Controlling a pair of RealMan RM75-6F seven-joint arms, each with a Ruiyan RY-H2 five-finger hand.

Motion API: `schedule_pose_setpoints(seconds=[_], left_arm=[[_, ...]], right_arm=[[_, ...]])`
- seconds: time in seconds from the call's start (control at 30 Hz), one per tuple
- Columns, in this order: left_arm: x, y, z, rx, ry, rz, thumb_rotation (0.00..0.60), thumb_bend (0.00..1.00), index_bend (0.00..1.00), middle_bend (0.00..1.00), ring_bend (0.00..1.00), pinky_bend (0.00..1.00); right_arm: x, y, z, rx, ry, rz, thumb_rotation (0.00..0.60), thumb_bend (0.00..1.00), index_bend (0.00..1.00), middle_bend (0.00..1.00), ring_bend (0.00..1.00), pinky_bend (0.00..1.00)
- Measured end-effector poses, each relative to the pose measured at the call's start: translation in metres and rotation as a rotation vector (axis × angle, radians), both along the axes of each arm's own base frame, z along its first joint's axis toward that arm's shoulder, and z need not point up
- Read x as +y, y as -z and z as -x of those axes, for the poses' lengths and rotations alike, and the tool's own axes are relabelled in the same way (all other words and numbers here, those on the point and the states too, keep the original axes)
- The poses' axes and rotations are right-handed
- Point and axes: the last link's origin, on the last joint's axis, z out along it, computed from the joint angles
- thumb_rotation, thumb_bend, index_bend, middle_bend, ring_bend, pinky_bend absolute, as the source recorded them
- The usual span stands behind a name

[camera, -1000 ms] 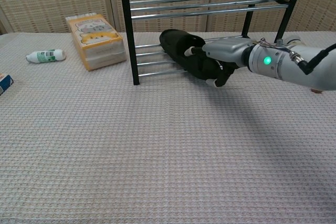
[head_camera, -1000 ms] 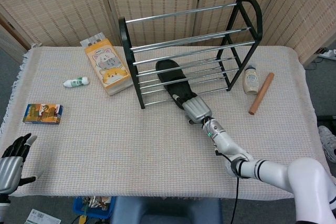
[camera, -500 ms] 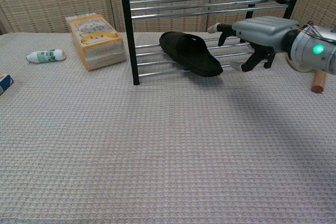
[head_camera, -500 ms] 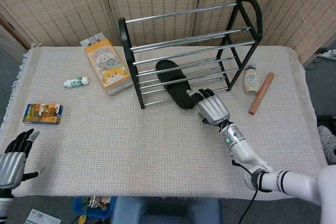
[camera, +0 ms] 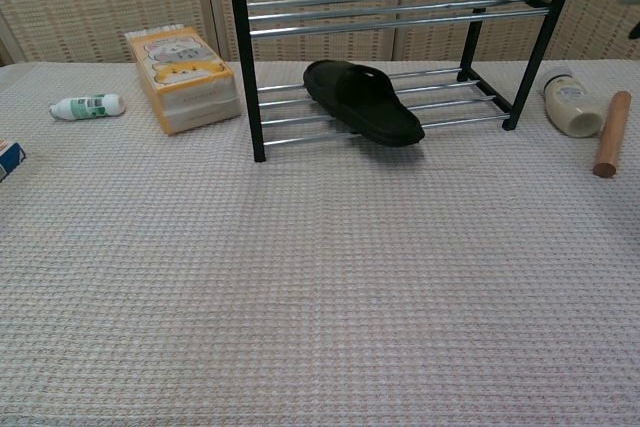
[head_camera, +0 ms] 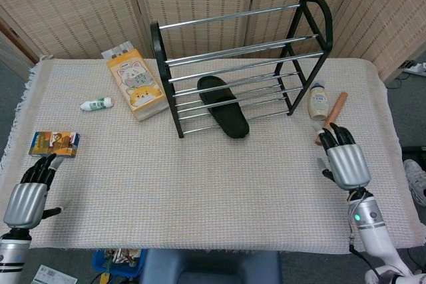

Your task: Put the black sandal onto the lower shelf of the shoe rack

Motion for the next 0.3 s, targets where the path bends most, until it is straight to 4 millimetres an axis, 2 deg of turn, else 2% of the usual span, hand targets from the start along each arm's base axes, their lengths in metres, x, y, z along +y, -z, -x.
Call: schedule_pose_setpoints(seconds=[0.07, 0.3], left_arm=[[0.001, 0.002, -0.001, -0.001, -0.003, -0.002, 0.600, 0.19, 0.10, 0.08, 0.08, 0.20], [-0.003, 0.003, -0.011, -0.004, -0.008, -0.029, 0.600, 0.19, 0.10, 0.08, 0.08, 0.20]], right_arm=[[0.018, -0.009, 0.013, -0.008, 0.038, 0.027, 0.600, 0.20, 0.01, 0.15, 0.09, 0.15], [0.070, -0.026, 0.045, -0.052, 0.126, 0.083, 0.600, 0.20, 0.01, 0.15, 0.08, 0.15]])
